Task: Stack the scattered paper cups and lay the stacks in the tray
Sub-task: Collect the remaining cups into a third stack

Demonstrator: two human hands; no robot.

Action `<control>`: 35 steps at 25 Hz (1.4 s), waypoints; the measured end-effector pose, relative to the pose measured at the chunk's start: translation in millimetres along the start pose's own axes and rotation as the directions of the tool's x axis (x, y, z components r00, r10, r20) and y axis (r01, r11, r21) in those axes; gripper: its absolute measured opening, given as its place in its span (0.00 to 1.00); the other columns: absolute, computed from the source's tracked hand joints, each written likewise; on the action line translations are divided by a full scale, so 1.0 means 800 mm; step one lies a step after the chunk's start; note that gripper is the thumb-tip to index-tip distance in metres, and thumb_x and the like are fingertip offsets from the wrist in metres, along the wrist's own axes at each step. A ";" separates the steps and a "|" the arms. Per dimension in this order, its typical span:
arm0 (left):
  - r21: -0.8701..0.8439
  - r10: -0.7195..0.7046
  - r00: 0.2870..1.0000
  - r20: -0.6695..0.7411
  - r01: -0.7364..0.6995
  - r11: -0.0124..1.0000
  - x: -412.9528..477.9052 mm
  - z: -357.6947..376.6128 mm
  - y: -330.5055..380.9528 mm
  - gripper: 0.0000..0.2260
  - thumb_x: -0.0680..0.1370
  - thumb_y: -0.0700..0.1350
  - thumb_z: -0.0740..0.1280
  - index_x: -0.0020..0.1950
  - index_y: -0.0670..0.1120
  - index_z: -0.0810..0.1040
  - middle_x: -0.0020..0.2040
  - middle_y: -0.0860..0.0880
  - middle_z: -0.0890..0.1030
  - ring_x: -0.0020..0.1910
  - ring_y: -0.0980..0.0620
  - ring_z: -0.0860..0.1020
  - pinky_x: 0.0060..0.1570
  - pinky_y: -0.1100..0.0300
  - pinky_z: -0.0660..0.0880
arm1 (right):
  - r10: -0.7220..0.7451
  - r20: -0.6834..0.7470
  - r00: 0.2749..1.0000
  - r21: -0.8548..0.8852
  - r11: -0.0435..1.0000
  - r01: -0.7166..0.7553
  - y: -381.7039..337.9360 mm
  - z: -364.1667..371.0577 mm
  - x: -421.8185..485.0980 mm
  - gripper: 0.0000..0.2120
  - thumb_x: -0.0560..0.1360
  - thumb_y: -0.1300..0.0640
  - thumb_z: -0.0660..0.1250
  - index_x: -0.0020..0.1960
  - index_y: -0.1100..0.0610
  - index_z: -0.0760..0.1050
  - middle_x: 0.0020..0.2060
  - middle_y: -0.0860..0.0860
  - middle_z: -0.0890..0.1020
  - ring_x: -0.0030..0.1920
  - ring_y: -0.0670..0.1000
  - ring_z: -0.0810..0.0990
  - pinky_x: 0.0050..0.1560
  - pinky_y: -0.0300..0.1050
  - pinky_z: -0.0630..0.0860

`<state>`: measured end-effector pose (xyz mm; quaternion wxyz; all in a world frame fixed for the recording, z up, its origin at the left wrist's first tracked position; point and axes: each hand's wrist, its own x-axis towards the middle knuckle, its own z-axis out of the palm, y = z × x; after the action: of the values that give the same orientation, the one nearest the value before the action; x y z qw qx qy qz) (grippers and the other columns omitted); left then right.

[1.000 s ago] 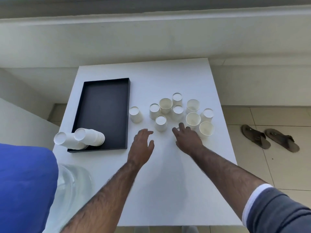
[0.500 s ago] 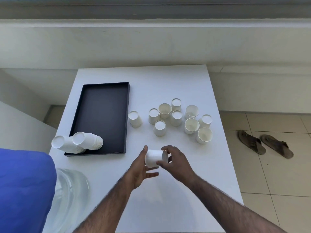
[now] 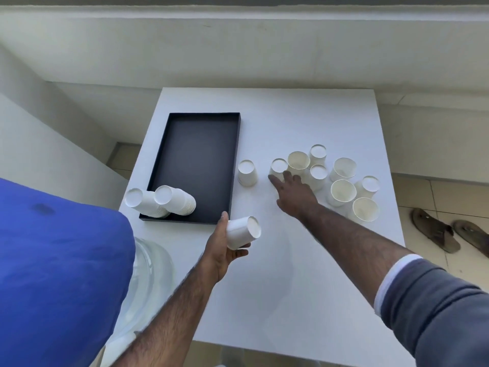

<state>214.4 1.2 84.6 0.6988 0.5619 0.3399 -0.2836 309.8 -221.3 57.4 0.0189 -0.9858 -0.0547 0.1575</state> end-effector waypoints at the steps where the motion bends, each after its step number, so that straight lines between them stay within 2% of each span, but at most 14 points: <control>1: -0.002 0.004 1.000 -0.005 -0.004 1.000 0.002 -0.002 0.001 0.27 0.82 0.67 0.59 0.62 0.45 0.79 0.51 0.40 0.83 0.42 0.43 0.82 0.39 0.52 0.80 | -0.025 0.035 0.999 -0.021 0.999 0.026 0.001 0.002 0.003 0.26 0.78 0.62 0.62 0.75 0.54 0.63 0.66 0.60 0.68 0.60 0.63 0.72 0.43 0.54 0.73; 4: -0.009 0.012 1.000 -0.022 -0.012 1.000 0.007 -0.002 0.003 0.26 0.82 0.67 0.58 0.61 0.45 0.79 0.50 0.41 0.83 0.41 0.44 0.82 0.39 0.52 0.80 | -0.028 0.086 0.996 0.092 0.996 0.020 0.004 0.011 -0.014 0.19 0.78 0.64 0.62 0.68 0.58 0.70 0.62 0.60 0.71 0.58 0.63 0.74 0.47 0.55 0.77; 6: 0.000 0.020 1.000 -0.024 -0.020 1.000 0.006 0.003 0.009 0.26 0.82 0.66 0.58 0.60 0.46 0.79 0.50 0.42 0.83 0.41 0.44 0.82 0.40 0.52 0.80 | 0.024 0.062 0.998 0.375 0.926 -0.045 0.010 0.005 -0.042 0.20 0.77 0.58 0.67 0.69 0.55 0.72 0.60 0.56 0.73 0.59 0.60 0.76 0.54 0.53 0.77; 9: 0.027 0.040 0.998 -0.040 -0.039 0.999 0.006 0.012 0.018 0.24 0.82 0.66 0.58 0.59 0.46 0.78 0.50 0.42 0.84 0.43 0.44 0.82 0.42 0.51 0.80 | 0.147 0.061 0.987 0.860 0.494 -0.127 0.023 -0.035 -0.093 0.19 0.75 0.55 0.74 0.65 0.49 0.78 0.56 0.49 0.80 0.54 0.54 0.81 0.55 0.52 0.79; 12: 0.073 0.061 0.997 -0.041 -0.058 0.996 0.011 0.022 0.023 0.25 0.82 0.66 0.58 0.61 0.46 0.79 0.53 0.42 0.84 0.45 0.44 0.82 0.44 0.51 0.79 | 0.112 0.104 0.988 0.977 0.175 -0.123 0.029 -0.066 -0.139 0.16 0.75 0.59 0.75 0.62 0.49 0.80 0.55 0.50 0.83 0.50 0.55 0.85 0.55 0.51 0.83; 16: 0.140 0.090 0.996 0.025 -0.093 0.986 0.006 0.055 0.028 0.27 0.83 0.66 0.57 0.63 0.45 0.80 0.55 0.43 0.84 0.48 0.45 0.83 0.43 0.51 0.79 | 0.048 0.133 0.990 0.976 0.168 -0.139 0.009 -0.061 -0.152 0.17 0.74 0.59 0.76 0.61 0.48 0.80 0.54 0.50 0.82 0.45 0.49 0.84 0.54 0.49 0.82; 20: 0.202 0.083 0.990 0.112 -0.105 0.974 -0.006 0.094 0.028 0.30 0.82 0.69 0.51 0.60 0.46 0.80 0.52 0.43 0.86 0.49 0.44 0.85 0.47 0.48 0.83 | 0.116 0.081 0.990 0.962 0.249 -0.108 -0.014 -0.042 -0.149 0.22 0.72 0.57 0.77 0.64 0.47 0.79 0.59 0.48 0.80 0.55 0.49 0.82 0.56 0.46 0.81; 23: 0.287 0.160 0.973 0.165 -0.202 0.936 0.009 0.112 0.040 0.35 0.82 0.70 0.46 0.63 0.47 0.80 0.55 0.45 0.85 0.52 0.44 0.84 0.50 0.49 0.81 | 0.196 0.135 0.971 0.986 0.069 -0.151 -0.001 -0.031 -0.149 0.21 0.72 0.60 0.78 0.63 0.50 0.80 0.56 0.51 0.82 0.54 0.55 0.83 0.55 0.49 0.83; 25: 0.469 0.408 0.909 0.080 -0.396 0.790 0.039 0.112 0.065 0.31 0.83 0.67 0.51 0.61 0.43 0.79 0.53 0.46 0.80 0.50 0.46 0.79 0.50 0.51 0.76 | 0.217 0.184 0.959 0.982 -0.078 -0.171 0.016 -0.024 -0.155 0.20 0.73 0.62 0.77 0.62 0.51 0.80 0.57 0.55 0.82 0.54 0.58 0.84 0.54 0.51 0.84; 27: 0.766 0.621 0.779 0.085 -0.449 0.459 0.084 0.104 0.096 0.22 0.82 0.58 0.63 0.67 0.43 0.76 0.61 0.43 0.76 0.57 0.43 0.76 0.57 0.48 0.75 | 0.233 0.211 0.949 0.974 -0.128 -0.185 0.033 -0.016 -0.166 0.20 0.73 0.62 0.77 0.62 0.50 0.80 0.58 0.56 0.82 0.55 0.58 0.84 0.53 0.49 0.84; 29: 0.922 0.624 0.758 0.187 -0.354 0.154 0.124 0.101 0.121 0.27 0.81 0.49 0.69 0.79 0.47 0.66 0.74 0.41 0.67 0.68 0.39 0.71 0.63 0.45 0.74 | 0.248 0.238 0.939 0.967 -0.151 -0.205 0.045 -0.008 -0.181 0.19 0.73 0.62 0.77 0.62 0.50 0.81 0.57 0.56 0.82 0.55 0.58 0.84 0.52 0.46 0.83; 31: 0.963 0.535 0.807 0.250 -0.263 -0.053 0.155 0.103 0.133 0.33 0.80 0.46 0.70 0.82 0.51 0.59 0.79 0.42 0.60 0.71 0.38 0.68 0.62 0.42 0.75 | 0.266 0.264 0.927 0.959 -0.176 -0.223 0.053 0.001 -0.197 0.19 0.73 0.62 0.77 0.61 0.50 0.81 0.57 0.55 0.82 0.55 0.58 0.84 0.51 0.45 0.83; 33: 0.969 0.482 0.840 0.248 -0.217 -0.121 0.177 0.102 0.138 0.30 0.79 0.44 0.70 0.79 0.51 0.62 0.76 0.42 0.63 0.68 0.37 0.71 0.58 0.42 0.77 | 0.277 0.285 0.918 0.953 -0.184 -0.240 0.058 0.009 -0.211 0.19 0.73 0.63 0.77 0.61 0.49 0.81 0.56 0.55 0.82 0.55 0.58 0.84 0.52 0.47 0.84; 35: 0.979 0.449 0.870 0.202 -0.185 -0.082 0.184 0.099 0.143 0.23 0.78 0.44 0.71 0.71 0.47 0.69 0.68 0.42 0.71 0.61 0.38 0.76 0.55 0.44 0.79 | 0.280 0.304 0.911 0.949 -0.178 -0.262 0.060 0.016 -0.222 0.19 0.73 0.62 0.77 0.61 0.49 0.81 0.56 0.55 0.82 0.55 0.58 0.84 0.54 0.48 0.84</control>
<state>405.7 -54.3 46.4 0.1123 0.9709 -0.0362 -0.2084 143.1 -288.8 96.9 0.7066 -0.6305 0.2896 0.1392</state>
